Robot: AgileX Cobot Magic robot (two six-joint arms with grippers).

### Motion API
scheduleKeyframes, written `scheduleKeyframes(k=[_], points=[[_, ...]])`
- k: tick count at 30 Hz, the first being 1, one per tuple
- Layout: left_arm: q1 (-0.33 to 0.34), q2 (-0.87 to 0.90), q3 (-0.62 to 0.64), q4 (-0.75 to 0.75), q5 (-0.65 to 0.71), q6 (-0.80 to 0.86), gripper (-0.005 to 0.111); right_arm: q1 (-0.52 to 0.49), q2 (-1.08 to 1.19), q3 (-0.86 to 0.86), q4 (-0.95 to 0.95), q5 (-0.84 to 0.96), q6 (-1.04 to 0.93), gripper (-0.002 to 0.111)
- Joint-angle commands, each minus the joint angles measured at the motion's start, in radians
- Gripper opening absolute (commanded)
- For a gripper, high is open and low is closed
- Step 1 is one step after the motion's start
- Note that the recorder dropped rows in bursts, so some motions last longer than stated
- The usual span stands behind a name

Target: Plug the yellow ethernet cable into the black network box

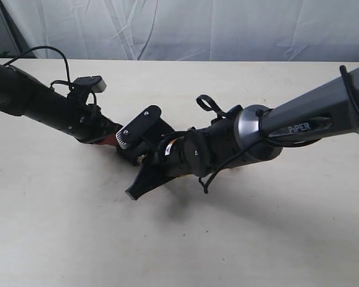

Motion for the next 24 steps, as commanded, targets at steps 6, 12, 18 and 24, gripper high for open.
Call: scheduleKeyframes(k=[6, 12, 18, 24], points=[[0.000, -0.003, -0.001, -0.004, 0.099, -0.009, 0.000, -0.002, 0.011, -0.008, 0.005, -0.086, -0.038, -0.001], [0.000, -0.003, -0.001, -0.011, 0.146, -0.009, 0.000, -0.002, 0.036, -0.008, -0.084, -0.150, -0.045, -0.001], [0.000, -0.003, -0.001, -0.016, 0.174, -0.009, 0.000, 0.000, 0.036, -0.008, -0.084, -0.179, -0.045, -0.001], [-0.010, -0.003, -0.001, -0.031, 0.183, -0.006, 0.000, 0.000, 0.036, -0.019, -0.091, -0.187, -0.045, -0.001]])
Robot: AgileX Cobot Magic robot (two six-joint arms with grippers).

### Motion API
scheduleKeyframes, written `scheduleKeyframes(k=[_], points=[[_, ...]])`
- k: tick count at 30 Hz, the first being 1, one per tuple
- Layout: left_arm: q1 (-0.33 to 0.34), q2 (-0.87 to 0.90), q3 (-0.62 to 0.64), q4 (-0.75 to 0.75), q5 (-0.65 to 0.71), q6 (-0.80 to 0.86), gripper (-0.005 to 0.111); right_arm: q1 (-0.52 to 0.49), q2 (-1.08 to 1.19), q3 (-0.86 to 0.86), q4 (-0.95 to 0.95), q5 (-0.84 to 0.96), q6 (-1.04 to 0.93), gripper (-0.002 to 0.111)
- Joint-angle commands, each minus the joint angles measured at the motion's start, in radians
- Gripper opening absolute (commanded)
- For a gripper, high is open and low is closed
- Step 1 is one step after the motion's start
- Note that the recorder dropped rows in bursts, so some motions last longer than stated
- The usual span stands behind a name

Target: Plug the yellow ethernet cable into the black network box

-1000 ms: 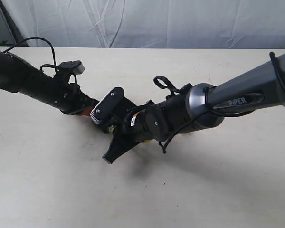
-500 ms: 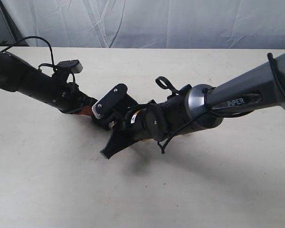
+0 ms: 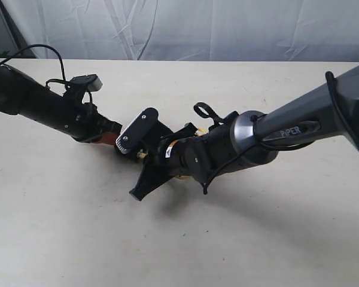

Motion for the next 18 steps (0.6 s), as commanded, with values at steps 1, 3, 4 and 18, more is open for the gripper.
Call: scheduleKeyframes(k=[1, 3, 4, 18], points=[[-0.037, -0.003, 0.003, -0.027, 0.156, -0.002, 0.000, 0.000, 0.000, -0.030, -0.013, -0.082, -0.001, -0.001], [-0.061, -0.003, 0.003, -0.023, 0.143, 0.003, 0.000, 0.000, 0.000, -0.067, -0.013, -0.056, -0.001, -0.001], [-0.067, -0.003, 0.003, -0.023, 0.139, 0.005, 0.000, 0.000, 0.000, -0.077, -0.013, -0.041, -0.001, -0.001], [-0.069, -0.003, 0.003, -0.009, 0.120, 0.005, 0.000, 0.000, -0.008, -0.091, 0.028, 0.046, -0.001, 0.007]])
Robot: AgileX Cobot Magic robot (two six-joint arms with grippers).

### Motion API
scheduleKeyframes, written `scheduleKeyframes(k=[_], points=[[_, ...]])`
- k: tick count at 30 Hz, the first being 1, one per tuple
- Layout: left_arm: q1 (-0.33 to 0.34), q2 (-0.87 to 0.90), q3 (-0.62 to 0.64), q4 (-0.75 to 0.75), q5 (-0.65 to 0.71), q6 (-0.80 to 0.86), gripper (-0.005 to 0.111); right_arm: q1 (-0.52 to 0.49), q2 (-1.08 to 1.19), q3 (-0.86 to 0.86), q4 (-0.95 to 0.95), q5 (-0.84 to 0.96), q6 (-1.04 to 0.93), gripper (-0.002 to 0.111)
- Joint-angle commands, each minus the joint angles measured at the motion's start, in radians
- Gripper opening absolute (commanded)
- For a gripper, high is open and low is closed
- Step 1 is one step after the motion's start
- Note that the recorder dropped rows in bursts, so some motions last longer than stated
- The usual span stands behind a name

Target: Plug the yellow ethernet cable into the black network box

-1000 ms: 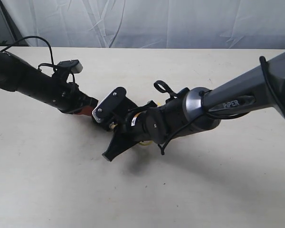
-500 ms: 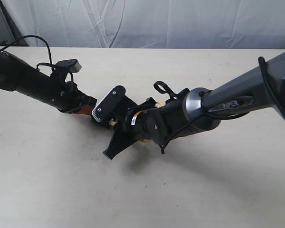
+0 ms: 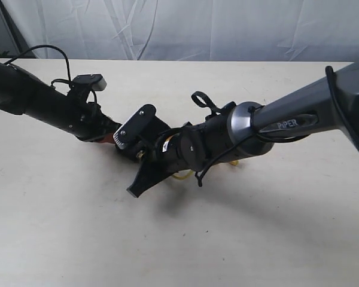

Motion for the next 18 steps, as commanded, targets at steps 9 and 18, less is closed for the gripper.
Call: scheduleKeyframes(k=[9, 18], points=[[-0.036, -0.003, 0.006, -0.003, 0.138, -0.006, 0.000, 0.005, -0.013, -0.032, 0.006, -0.062, -0.007, 0.066], [0.010, -0.004, 0.002, -0.006, 0.137, -0.006, 0.000, 0.005, -0.013, -0.032, 0.017, -0.054, -0.007, 0.070]])
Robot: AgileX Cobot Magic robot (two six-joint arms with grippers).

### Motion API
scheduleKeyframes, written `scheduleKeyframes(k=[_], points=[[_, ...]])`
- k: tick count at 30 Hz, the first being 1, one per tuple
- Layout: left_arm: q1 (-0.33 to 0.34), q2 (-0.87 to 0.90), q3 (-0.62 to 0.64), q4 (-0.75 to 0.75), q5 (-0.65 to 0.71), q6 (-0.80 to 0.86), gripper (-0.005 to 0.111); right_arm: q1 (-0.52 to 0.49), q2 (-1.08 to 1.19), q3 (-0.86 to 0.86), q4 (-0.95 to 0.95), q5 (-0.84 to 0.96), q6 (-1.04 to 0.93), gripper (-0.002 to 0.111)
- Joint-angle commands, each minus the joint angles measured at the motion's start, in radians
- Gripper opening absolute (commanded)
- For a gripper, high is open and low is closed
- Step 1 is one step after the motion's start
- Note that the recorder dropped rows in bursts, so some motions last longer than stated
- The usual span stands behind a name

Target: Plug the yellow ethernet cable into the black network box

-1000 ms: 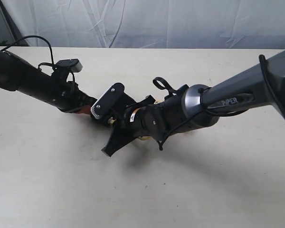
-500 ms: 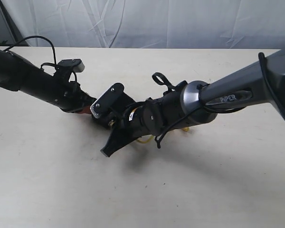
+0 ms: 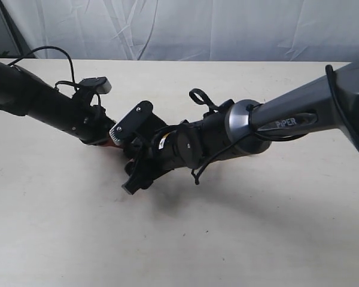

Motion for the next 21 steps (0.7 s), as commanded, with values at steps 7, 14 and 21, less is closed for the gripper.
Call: scheduleKeyframes(k=[7, 14, 21], points=[[0.059, -0.032, 0.002, -0.016, 0.083, 0.000, 0.000, 0.003, -0.024, -0.015, 0.015, -0.023, -0.007, 0.070], [0.076, -0.062, 0.002, 0.015, 0.058, 0.000, 0.000, 0.001, -0.037, -0.015, 0.015, -0.009, -0.007, 0.070], [0.095, -0.074, 0.002, 0.036, 0.058, -0.009, 0.000, -0.013, -0.066, -0.015, 0.015, 0.027, -0.007, 0.070]])
